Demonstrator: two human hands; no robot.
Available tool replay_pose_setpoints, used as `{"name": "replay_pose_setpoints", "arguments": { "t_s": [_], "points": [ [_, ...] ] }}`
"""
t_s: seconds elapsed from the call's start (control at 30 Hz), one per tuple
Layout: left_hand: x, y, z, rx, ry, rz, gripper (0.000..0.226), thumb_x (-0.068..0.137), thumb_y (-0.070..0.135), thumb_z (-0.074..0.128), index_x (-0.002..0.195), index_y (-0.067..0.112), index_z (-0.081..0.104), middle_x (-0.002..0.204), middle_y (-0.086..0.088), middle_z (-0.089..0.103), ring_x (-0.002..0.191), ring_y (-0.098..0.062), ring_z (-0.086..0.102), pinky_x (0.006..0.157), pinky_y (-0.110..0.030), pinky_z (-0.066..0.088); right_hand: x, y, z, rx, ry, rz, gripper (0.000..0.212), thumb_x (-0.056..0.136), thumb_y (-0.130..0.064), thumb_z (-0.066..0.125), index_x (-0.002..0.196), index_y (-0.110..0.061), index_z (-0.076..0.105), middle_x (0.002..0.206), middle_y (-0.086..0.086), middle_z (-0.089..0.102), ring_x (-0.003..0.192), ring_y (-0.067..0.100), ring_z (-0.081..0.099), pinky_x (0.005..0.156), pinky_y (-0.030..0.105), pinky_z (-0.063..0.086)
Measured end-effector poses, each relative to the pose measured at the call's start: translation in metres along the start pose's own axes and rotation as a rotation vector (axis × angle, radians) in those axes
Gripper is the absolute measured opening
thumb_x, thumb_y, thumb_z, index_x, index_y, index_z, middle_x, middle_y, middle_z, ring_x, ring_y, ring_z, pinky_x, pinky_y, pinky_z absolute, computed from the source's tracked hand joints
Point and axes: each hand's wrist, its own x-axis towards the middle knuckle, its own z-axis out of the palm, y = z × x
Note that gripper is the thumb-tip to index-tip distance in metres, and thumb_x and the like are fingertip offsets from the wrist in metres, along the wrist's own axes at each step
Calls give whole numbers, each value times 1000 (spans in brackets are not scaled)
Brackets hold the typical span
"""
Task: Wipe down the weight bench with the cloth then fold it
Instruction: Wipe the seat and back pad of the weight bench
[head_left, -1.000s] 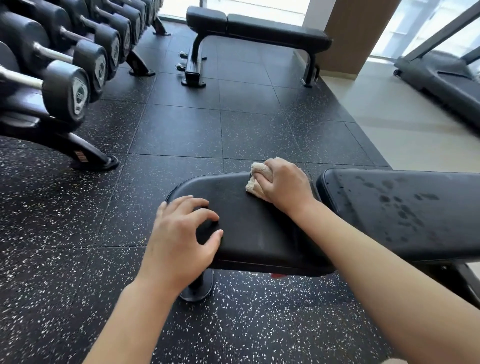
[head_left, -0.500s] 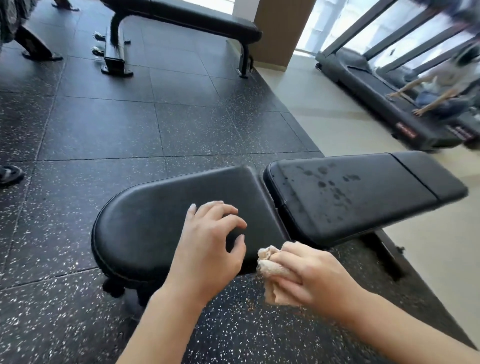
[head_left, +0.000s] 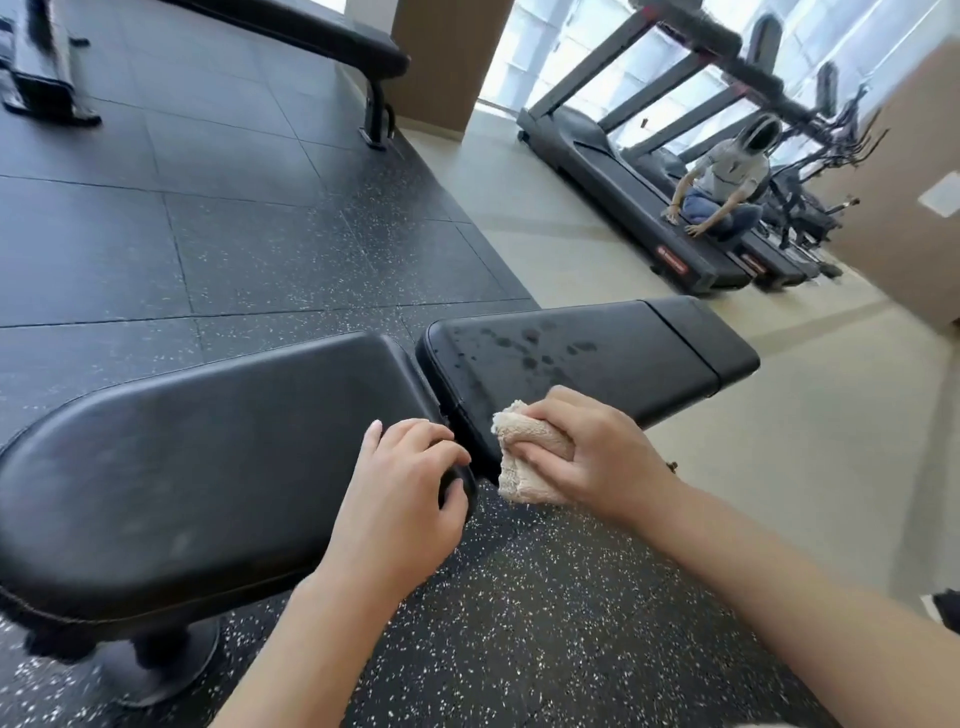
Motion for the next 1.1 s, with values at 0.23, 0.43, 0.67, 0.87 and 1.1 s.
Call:
{"name": "replay_pose_setpoints", "arguments": {
  "t_s": [0.23,0.43,0.67,0.87,1.1],
  "points": [
    [4,-3,13,116,129,-2,14,83,30,68,92,23,75,108,11,67,107,-18,60,107,-44,45,29,29,69,110,-1,9,22,90,-36,71,110,-25,71,90,-10,54,84,12,58,79,36,51],
    [17,7,17,282,198,-71,8,81,34,70,84,27,69,104,14,64,104,-18,58,97,-36,43,107,53,82,168,45,-88,21,88,-30,74,106,-18,74,89,-4,58,84,18,60,78,31,47],
    [20,13,18,346,215,-120,2,84,29,69,86,29,69,104,20,62,102,-13,57,90,-35,47,210,58,107,141,68,-96,29,89,-37,67,84,-8,67,86,11,61,86,34,62,75,37,44],
    [25,27,17,341,236,-208,12,81,22,76,80,31,70,101,25,63,101,-5,57,89,-32,48,160,67,86,202,-11,-234,22,89,-36,63,89,-14,68,87,4,60,84,27,63,73,34,47],
    [59,35,49,476,290,-295,5,74,28,72,72,30,69,88,19,59,92,-14,53,84,-37,43,38,111,63,455,37,-464,13,93,-38,61,97,-26,65,82,-11,44,72,9,47,68,20,43]
  ]
}}
